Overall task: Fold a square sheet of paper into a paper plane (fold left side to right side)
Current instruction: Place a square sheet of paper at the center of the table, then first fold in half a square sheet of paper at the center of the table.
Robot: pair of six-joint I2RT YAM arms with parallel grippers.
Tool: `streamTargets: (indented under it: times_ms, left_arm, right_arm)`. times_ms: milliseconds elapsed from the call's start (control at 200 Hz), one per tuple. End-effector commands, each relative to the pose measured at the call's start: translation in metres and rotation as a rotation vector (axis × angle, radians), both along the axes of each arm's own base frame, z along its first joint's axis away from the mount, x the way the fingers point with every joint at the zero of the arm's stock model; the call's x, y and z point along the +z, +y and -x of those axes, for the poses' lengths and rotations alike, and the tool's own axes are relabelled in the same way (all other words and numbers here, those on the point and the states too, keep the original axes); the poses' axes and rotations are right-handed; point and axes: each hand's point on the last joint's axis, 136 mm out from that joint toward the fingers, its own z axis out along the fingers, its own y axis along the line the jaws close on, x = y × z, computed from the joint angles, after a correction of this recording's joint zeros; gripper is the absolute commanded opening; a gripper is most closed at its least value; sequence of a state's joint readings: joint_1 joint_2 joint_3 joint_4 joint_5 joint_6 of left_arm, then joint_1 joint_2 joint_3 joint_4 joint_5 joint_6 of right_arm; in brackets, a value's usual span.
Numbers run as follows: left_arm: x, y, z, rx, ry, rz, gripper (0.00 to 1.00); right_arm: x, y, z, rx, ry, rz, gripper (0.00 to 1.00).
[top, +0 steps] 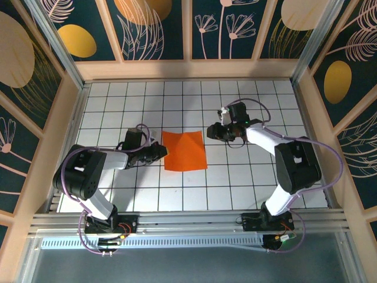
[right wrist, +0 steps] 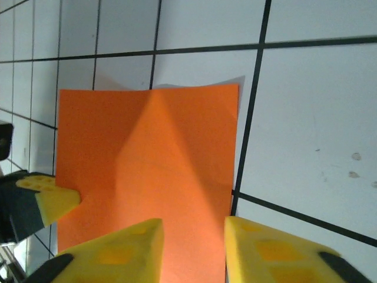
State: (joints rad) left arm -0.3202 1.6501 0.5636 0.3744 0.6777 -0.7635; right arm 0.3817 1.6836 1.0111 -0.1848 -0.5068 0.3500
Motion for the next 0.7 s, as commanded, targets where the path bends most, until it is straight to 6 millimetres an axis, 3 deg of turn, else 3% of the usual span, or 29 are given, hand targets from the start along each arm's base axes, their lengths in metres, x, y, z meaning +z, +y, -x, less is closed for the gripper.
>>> streamTargets:
  times_ms: [0, 165, 310, 480, 696]
  left_arm:
    - [-0.007, 0.004, 0.0, -0.019, 0.007, -0.069, 0.0]
    - [-0.005, 0.001, -0.004, -0.04, 0.004, -0.076, 0.0]
    - [-0.001, -0.001, -0.007, -0.052, -0.008, -0.073, 0.04]
    - [0.014, -0.008, -0.013, -0.058, -0.037, -0.022, 0.31]
    - [0.045, -0.026, -0.017, -0.091, -0.101, 0.065, 0.51]
  right_arm:
    - [-0.019, 0.012, -0.004, -0.002, 0.005, -0.004, 0.23]
    - [-0.042, 0.031, -0.001, 0.039, 0.051, -0.004, 0.09]
    - [-0.059, 0.031, 0.003, 0.043, 0.085, 0.025, 0.03]
    - [-0.078, 0.026, 0.012, 0.046, 0.128, 0.071, 0.01]
    - [-0.09, 0.017, 0.017, 0.04, 0.143, 0.13, 0.02]
